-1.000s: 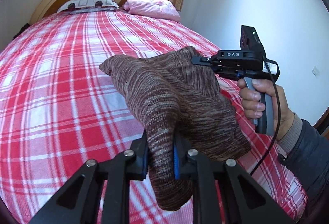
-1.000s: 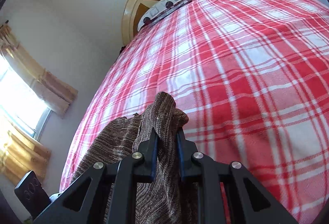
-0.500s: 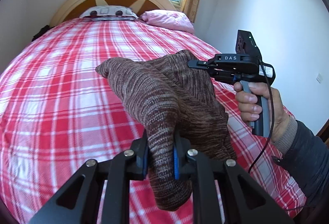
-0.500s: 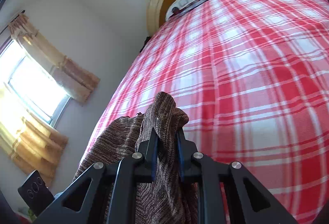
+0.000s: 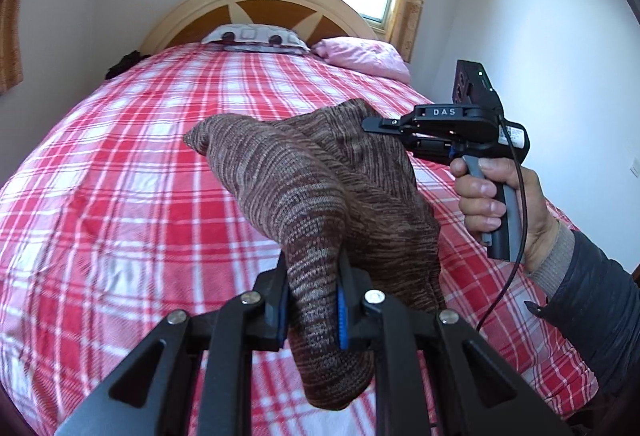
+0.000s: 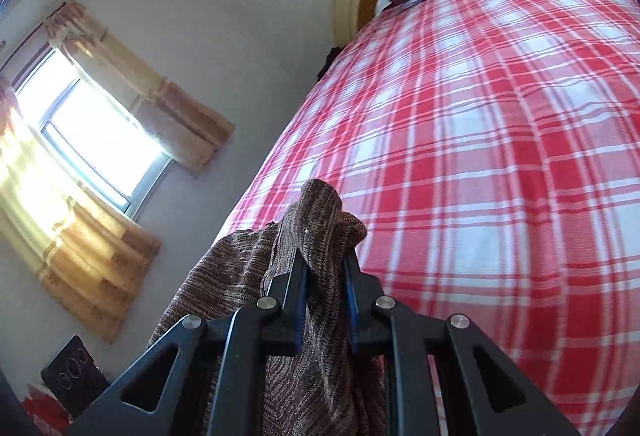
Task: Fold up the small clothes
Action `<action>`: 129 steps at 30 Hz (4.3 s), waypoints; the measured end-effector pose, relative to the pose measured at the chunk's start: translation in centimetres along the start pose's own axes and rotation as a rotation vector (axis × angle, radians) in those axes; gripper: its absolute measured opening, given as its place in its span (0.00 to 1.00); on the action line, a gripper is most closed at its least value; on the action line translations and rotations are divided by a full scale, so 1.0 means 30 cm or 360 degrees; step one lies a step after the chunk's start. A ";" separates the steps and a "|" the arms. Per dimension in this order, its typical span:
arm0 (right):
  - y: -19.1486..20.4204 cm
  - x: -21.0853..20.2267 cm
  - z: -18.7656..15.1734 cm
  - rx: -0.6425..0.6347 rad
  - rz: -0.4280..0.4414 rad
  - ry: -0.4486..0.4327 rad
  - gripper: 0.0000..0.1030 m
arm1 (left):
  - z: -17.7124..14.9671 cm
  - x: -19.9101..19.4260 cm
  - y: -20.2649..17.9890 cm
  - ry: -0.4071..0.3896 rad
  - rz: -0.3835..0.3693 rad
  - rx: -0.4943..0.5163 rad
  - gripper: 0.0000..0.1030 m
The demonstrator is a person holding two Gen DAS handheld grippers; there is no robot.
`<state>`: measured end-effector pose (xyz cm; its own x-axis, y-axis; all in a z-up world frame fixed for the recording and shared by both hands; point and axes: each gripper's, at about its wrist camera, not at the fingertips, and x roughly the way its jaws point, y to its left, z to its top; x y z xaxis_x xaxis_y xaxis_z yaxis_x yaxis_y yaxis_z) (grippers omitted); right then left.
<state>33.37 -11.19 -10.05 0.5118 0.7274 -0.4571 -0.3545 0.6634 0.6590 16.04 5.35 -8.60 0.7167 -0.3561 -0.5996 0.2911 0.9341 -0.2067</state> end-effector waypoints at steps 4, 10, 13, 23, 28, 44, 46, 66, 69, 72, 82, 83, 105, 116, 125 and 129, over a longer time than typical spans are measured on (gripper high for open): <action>0.061 0.053 -0.018 -0.0029 0.0027 0.0031 0.15 | -0.021 -0.047 0.044 -0.0020 0.0039 -0.0034 0.18; 0.139 0.146 -0.051 -0.0051 0.0066 0.0081 0.15 | -0.070 -0.106 0.097 -0.0046 0.0110 -0.0076 0.18; 0.183 0.209 -0.068 -0.0068 0.0078 0.0115 0.15 | -0.098 -0.132 0.144 -0.0051 0.0146 -0.0112 0.18; 0.309 0.408 -0.123 -0.0129 0.0085 0.0228 0.15 | -0.207 -0.162 0.303 -0.0024 0.0250 -0.0278 0.18; 0.293 0.517 -0.171 -0.0131 -0.0024 0.0307 0.15 | -0.293 -0.096 0.368 0.0067 0.0297 -0.0359 0.18; 0.201 0.438 -0.214 -0.0138 -0.0171 0.0291 0.28 | -0.370 -0.079 0.369 0.0086 0.0399 -0.0422 0.52; 0.210 0.394 -0.223 -0.0147 -0.0157 0.0282 0.28 | -0.364 -0.097 0.368 0.0076 0.0414 -0.0423 0.52; 0.361 0.164 -0.701 -0.0397 -0.0099 0.0520 0.28 | -0.262 -0.017 0.523 0.0058 0.0720 -0.0441 0.93; 0.372 0.155 -0.715 -0.0408 -0.0126 0.0501 0.20 | -0.272 -0.051 0.487 0.0041 0.0735 -0.0426 0.92; 0.366 0.165 -0.726 -0.0402 -0.0129 0.0519 0.11 | -0.274 -0.066 0.467 0.0032 0.0746 -0.0436 0.92; 0.421 0.038 -0.679 -0.0449 -0.0106 0.0351 0.06 | -0.260 -0.095 0.367 0.0057 0.0680 -0.0326 0.92; 0.422 0.024 -0.675 -0.0463 -0.0120 0.0337 0.06 | -0.261 -0.093 0.359 0.0060 0.0678 -0.0319 0.92; 0.523 0.200 -0.535 -0.0644 -0.0114 0.0337 0.13 | -0.364 -0.046 0.317 0.0171 0.0702 -0.0273 0.92; 0.407 0.206 -0.561 -0.0556 -0.0342 0.0283 0.23 | -0.417 -0.120 0.295 0.0097 0.0749 -0.0306 1.00; 0.536 -0.015 -0.669 -0.0685 -0.0482 -0.0019 0.62 | -0.380 -0.242 0.200 -0.0027 0.0767 -0.0200 1.00; 0.608 -0.091 -0.685 -0.0771 -0.0543 -0.0124 0.62 | -0.343 -0.291 0.160 -0.0119 0.0743 -0.0164 1.00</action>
<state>9.43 2.53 -9.08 0.7089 0.4562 -0.5379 -0.4671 0.8751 0.1266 4.68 13.21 -12.31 0.8007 0.1046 -0.5899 -0.1342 0.9909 -0.0065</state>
